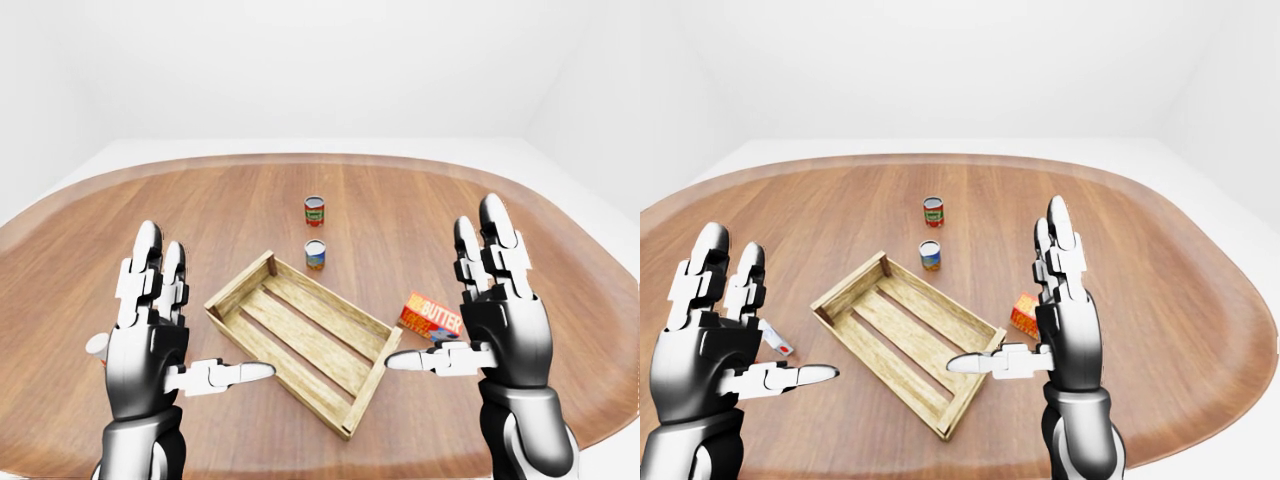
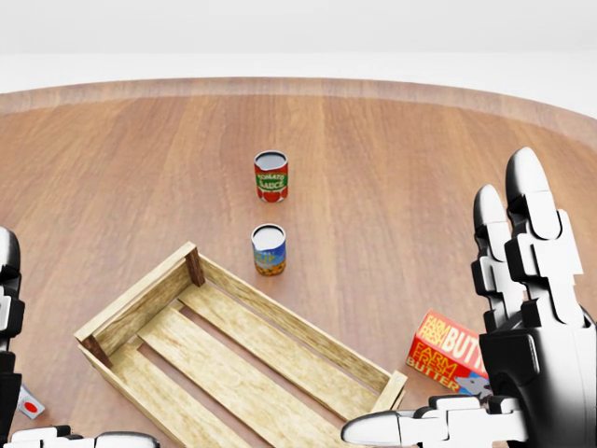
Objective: Pick up the butter and put it in the tray.
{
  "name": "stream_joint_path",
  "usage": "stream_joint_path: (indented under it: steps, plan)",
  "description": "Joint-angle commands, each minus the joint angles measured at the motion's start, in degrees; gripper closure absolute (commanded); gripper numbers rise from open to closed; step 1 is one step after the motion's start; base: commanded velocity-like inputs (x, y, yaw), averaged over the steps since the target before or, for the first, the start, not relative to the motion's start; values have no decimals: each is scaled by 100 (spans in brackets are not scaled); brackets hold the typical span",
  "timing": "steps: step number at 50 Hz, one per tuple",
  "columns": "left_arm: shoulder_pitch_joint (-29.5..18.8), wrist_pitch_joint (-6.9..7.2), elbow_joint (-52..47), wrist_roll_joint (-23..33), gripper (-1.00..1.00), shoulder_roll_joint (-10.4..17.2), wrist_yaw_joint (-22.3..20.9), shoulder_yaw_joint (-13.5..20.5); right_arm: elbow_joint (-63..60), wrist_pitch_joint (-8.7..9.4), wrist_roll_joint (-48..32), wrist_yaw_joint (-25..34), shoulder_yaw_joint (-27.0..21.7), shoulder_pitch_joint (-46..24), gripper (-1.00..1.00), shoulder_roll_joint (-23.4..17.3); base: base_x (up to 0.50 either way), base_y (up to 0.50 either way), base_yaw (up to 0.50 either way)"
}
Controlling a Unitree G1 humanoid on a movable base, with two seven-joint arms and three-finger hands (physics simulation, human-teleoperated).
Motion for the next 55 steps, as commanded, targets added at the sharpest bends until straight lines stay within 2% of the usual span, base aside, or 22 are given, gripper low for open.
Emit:
stream_joint_path:
  steps: [1, 20, 27, 31, 42, 55]
  plan:
    - [22, 0, 4, 1, -100, 4, -8, 9, 27, 0, 19, -4, 19, 2, -100, -5, 51, -19, 0]
    - [19, 0, 30, -1, -100, 13, -3, -7, 39, 0, -34, -30, 67, -1, -100, -21, 51, -19, 0]
    - [32, 0, 17, 1, -100, 11, -4, -16, 54, 0, -297, -102, 168, 18, -100, -50, 51, -14, 0]
    - [31, 0, 31, 2, -100, 15, -5, -24, 75, 0, -160, -45, 138, -7, -100, -36, 0, -4, 0]
    - [28, 0, 69, -1, -100, 17, 6, -34, 69, 0, -240, -5, 211, 46, -100, -86, 9, -50, 0]
    - [67, 0, 5, -16, -100, 19, -5, -41, 170, 0, -439, -136, 218, -47, -100, -55, 5, -1, 0]
